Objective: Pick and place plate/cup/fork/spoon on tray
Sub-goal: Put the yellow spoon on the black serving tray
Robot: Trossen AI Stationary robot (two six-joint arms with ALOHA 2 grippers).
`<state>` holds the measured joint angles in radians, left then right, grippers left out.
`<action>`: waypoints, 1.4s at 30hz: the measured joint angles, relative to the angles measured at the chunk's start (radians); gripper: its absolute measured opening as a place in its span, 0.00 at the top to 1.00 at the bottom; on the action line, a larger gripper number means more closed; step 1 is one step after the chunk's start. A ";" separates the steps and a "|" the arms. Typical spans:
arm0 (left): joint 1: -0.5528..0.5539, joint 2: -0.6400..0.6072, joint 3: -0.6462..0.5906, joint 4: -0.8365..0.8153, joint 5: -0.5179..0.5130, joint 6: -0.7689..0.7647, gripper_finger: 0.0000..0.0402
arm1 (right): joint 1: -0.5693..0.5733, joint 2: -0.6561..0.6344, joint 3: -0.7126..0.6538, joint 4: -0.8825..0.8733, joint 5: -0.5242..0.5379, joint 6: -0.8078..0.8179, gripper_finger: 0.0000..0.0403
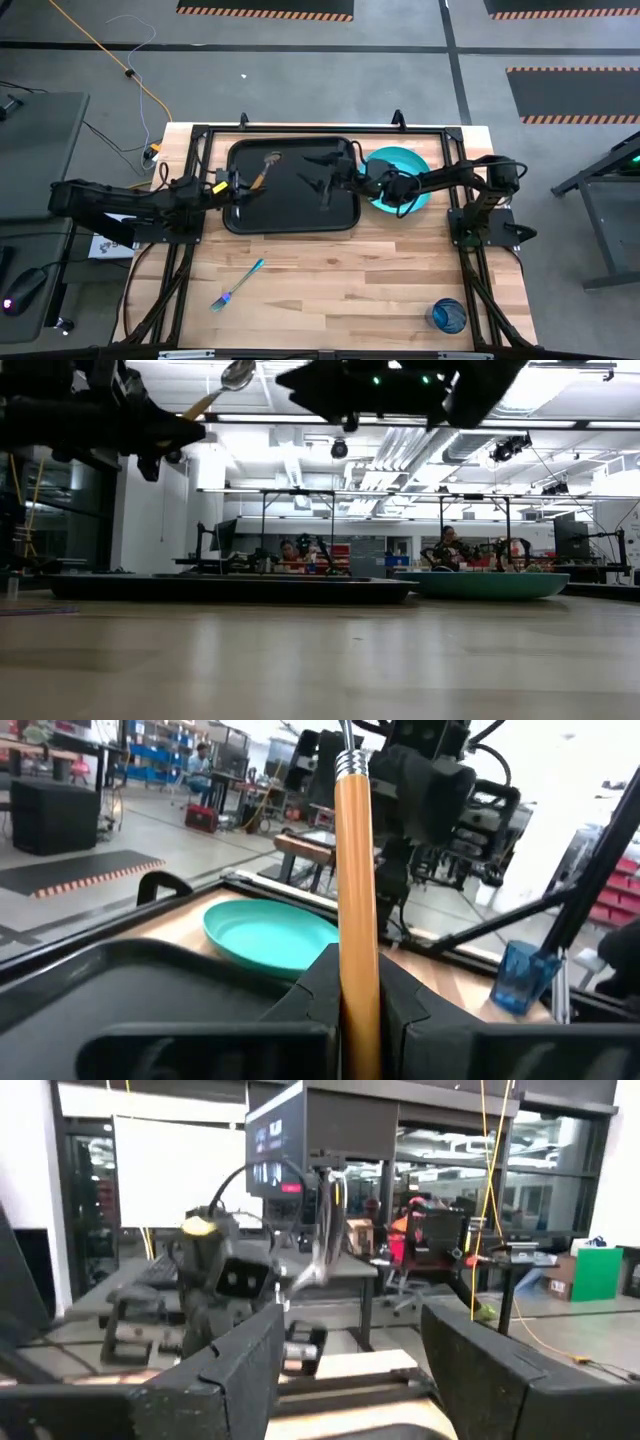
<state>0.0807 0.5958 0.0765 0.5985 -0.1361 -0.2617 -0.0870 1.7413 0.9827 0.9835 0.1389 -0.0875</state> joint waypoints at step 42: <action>-0.003 0.439 0.051 0.336 0.058 -0.033 0.98 | -0.030 0.098 0.159 -0.071 -0.080 0.092 0.97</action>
<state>0.0776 1.0351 0.1272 0.9344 -0.0781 -0.2943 -0.1173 1.8389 1.1416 0.9125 0.0590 0.0046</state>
